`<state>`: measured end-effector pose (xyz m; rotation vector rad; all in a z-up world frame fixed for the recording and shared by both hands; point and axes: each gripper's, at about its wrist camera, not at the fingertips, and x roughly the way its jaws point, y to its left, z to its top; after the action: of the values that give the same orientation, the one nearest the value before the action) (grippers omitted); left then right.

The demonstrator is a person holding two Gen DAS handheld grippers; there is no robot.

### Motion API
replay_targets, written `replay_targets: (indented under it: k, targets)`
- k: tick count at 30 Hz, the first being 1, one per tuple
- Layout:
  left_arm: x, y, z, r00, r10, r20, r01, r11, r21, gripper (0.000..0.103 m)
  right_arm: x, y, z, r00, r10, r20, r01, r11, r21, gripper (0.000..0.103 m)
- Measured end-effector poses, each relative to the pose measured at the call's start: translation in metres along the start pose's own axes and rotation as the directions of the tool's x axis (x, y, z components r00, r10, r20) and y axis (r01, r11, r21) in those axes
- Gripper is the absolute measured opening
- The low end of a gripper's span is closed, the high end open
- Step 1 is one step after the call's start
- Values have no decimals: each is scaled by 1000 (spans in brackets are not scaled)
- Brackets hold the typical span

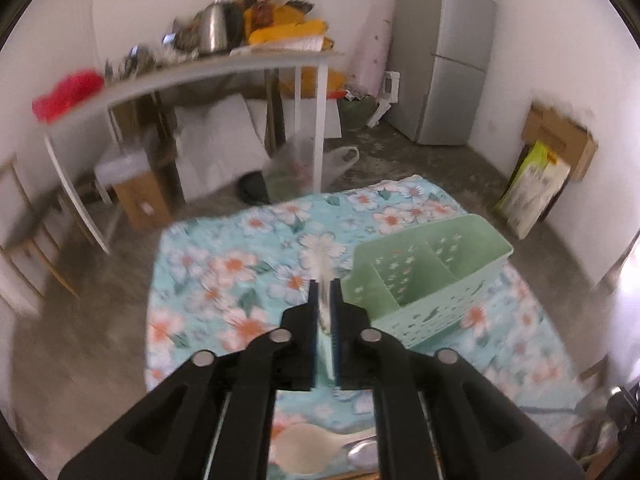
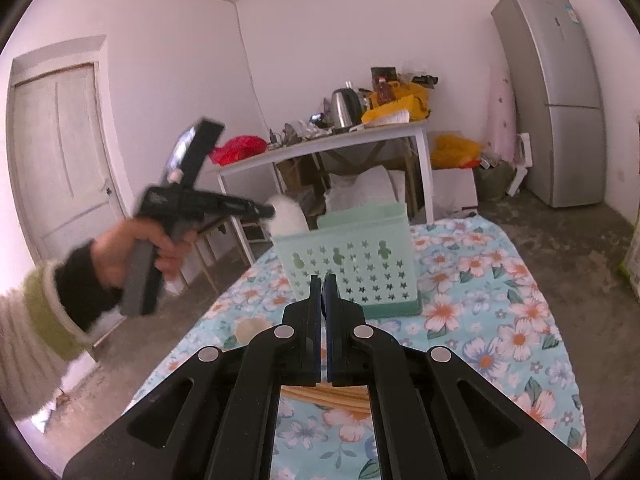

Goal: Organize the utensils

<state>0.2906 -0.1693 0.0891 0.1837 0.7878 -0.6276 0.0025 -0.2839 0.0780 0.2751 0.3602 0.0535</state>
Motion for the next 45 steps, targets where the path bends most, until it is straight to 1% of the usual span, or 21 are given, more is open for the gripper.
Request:
replay_targets:
  k: [2, 6, 10, 11, 12, 15, 17, 19, 21, 23, 25, 27, 31, 33, 34, 35, 39, 42, 45]
  targets:
    - [7, 5, -3, 1000, -28, -8, 28, 999, -41, 18, -1, -2, 8, 1000, 26, 4, -26, 1000, 8, 0]
    - [13, 7, -9, 998, -58, -2, 57, 994, -88, 19, 0, -6, 29, 996, 86, 19, -87, 996, 35, 0]
    - [7, 15, -13, 996, -82, 32, 86, 988, -128, 20, 1, -14, 60, 986, 146, 84, -152, 986, 62, 0]
    - [4, 18, -14, 996, -85, 42, 90, 987, -134, 21, 2, -17, 71, 979, 167, 113, -175, 982, 70, 0]
    - [1, 21, -15, 995, -85, 56, 92, 986, -141, 22, 5, -21, 81, 972, 188, 140, -200, 976, 81, 0]
    - [-13, 29, -21, 991, -62, 116, 82, 982, -171, 34, 19, -34, 107, 952, 234, 196, -260, 958, 121, 0]
    - [-19, 35, -25, 989, -43, 140, 70, 980, -188, 42, 35, -44, 123, 939, 259, 225, -297, 941, 160, 0]
    - [-24, 39, -29, 988, -31, 153, 61, 979, -196, 44, 54, -54, 134, 931, 272, 245, -323, 925, 199, 0]
    - [-29, 45, -34, 987, -23, 162, 56, 978, -203, 46, 70, -61, 138, 929, 273, 251, -331, 915, 230, 0]
    - [-32, 50, -37, 986, -19, 169, 55, 976, -212, 46, 85, -68, 139, 931, 266, 252, -329, 909, 256, 0]
    - [-33, 54, -40, 985, -18, 171, 55, 975, -215, 47, 99, -75, 136, 938, 252, 240, -316, 906, 282, 0]
    - [-33, 57, -43, 985, -17, 170, 55, 974, -220, 47, 118, -87, 123, 943, 255, 214, -317, 885, 341, 0]
    - [-29, 64, -50, 987, -19, 158, 56, 971, -233, 47, 139, -103, 95, 958, 239, 159, -284, 867, 409, 0]
    - [-27, 66, -52, 988, -20, 152, 56, 969, -239, 47, 150, -110, 81, 963, 242, 115, -268, 857, 439, 1]
    - [-26, 67, -53, 989, -21, 149, 57, 969, -241, 48, 153, -112, 73, 972, 218, 86, -233, 862, 450, 2]
    - [-25, 68, -55, 989, -22, 147, 58, 968, -243, 48, 153, -112, 70, 976, 206, 74, -217, 864, 454, 4]
    - [-25, 69, -58, 989, -26, 147, 62, 967, -247, 47, 145, -109, 59, 988, 143, 54, -152, 891, 428, 5]
    - [-25, 69, -58, 989, -25, 146, 61, 967, -248, 48, 139, -106, 58, 992, 114, 54, -126, 900, 418, 5]
    - [-26, 69, -58, 989, -28, 146, 63, 967, -245, 47, 136, -108, 58, 993, 99, 64, -117, 904, 412, 5]
